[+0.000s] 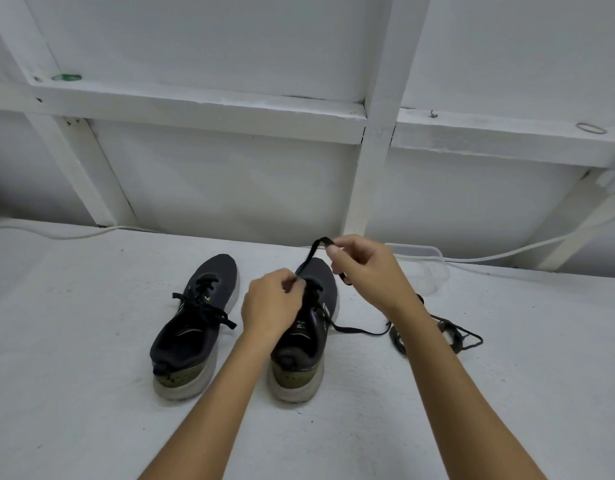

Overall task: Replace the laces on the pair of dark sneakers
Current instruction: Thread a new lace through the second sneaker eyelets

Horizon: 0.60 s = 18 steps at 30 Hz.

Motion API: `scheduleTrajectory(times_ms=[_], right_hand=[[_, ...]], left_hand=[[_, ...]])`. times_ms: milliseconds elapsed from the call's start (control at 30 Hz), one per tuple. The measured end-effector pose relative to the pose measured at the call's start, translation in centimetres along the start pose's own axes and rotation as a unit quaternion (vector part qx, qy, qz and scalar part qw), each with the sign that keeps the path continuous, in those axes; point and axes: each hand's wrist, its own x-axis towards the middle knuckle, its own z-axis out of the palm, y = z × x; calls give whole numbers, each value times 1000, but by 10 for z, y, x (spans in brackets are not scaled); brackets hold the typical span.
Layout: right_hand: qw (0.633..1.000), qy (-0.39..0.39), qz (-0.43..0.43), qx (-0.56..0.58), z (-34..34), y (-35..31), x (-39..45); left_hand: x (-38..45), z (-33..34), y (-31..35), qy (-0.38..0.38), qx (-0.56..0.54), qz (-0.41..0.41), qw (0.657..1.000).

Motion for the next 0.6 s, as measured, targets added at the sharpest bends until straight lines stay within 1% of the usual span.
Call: scheduleTrajectory(times_ms=[67,100,133,200,267,300,333,433,467,533,600], right_hand=[[991,24,-1,-135,-1,18,-3],[981,32,-4,-189,-1,26,-6],[972,35,-8,-230,1,34,-9],[961,37,-28,-274,6,46,-20],[958,43,-39,-280,13,56,-29],[960,41,-29,-276,17,59,-32],[963,27,-10,-269,19,62,-35],[958,-65,58,-275,25,70,-38],[955,-76,69,-278,26,72,-39],[954,-79,69,-282,28,71,-41],[966,-67,68,-241,26,66,-41]], left_hand=[[12,-8,-5,56,-14,-14,998],[18,-13,-10,64,6,-20,998],[23,-16,-15,58,42,-25,997],[28,-21,-26,20,121,-30,992],[26,-19,-34,-22,173,-31,984],[23,-16,-37,-38,190,-30,981],[20,-12,-40,-52,202,-32,978],[11,-1,-45,-85,248,-42,964],[8,1,-47,-99,262,-36,959],[6,3,-50,-131,298,-33,945],[7,1,-52,-167,314,-44,934]])
